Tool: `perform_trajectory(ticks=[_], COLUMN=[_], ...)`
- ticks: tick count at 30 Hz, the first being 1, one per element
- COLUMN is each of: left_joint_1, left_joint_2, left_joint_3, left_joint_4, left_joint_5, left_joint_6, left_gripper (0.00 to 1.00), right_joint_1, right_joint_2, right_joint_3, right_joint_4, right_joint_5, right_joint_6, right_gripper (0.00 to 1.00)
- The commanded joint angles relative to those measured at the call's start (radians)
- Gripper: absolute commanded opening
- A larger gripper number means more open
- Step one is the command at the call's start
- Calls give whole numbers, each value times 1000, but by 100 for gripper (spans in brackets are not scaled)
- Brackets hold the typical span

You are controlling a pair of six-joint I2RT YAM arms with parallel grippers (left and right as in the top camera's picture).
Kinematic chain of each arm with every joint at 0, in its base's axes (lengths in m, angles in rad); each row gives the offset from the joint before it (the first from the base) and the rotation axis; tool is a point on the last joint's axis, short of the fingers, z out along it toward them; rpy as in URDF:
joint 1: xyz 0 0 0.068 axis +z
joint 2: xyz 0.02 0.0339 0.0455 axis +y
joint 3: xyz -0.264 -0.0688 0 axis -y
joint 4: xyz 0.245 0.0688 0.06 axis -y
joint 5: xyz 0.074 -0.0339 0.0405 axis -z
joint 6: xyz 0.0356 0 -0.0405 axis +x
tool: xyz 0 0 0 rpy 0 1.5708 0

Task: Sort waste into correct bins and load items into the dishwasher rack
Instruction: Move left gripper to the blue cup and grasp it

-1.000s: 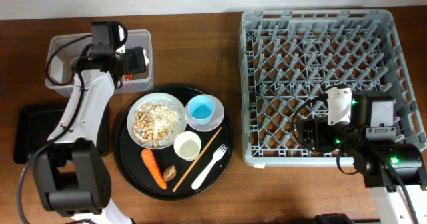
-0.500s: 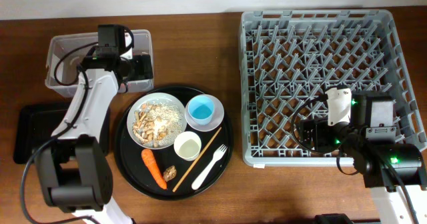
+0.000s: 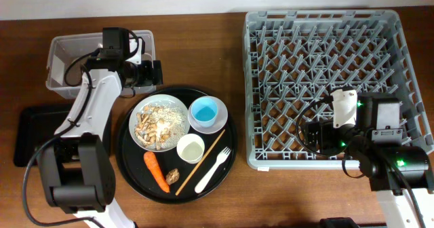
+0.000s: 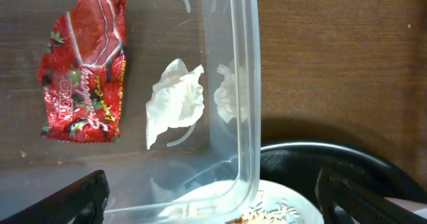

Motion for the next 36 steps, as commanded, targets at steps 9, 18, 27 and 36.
perform_trajectory(ticks=[9, 18, 27, 36], left_joint_1=[-5, -228, -365, -372], left_joint_2=[-189, -184, -53, 71], left_joint_3=[95, 52, 51, 51], left_joint_4=[-386, -421, -416, -400], left_joint_5=[304, 157, 69, -30], left_joint_6=[41, -34, -74, -92], left_gripper=[99, 99, 92, 91], right_joint_1=[5, 5, 5, 5], right_joint_2=[-4, -4, -4, -4], right_joint_3=[17, 17, 17, 17], right_joint_4=[-5, -13, -14, -21], right_joint_5=[-51, -51, -51, -51], right_joint_6=[8, 8, 8, 8], right_gripper=[99, 99, 99, 98])
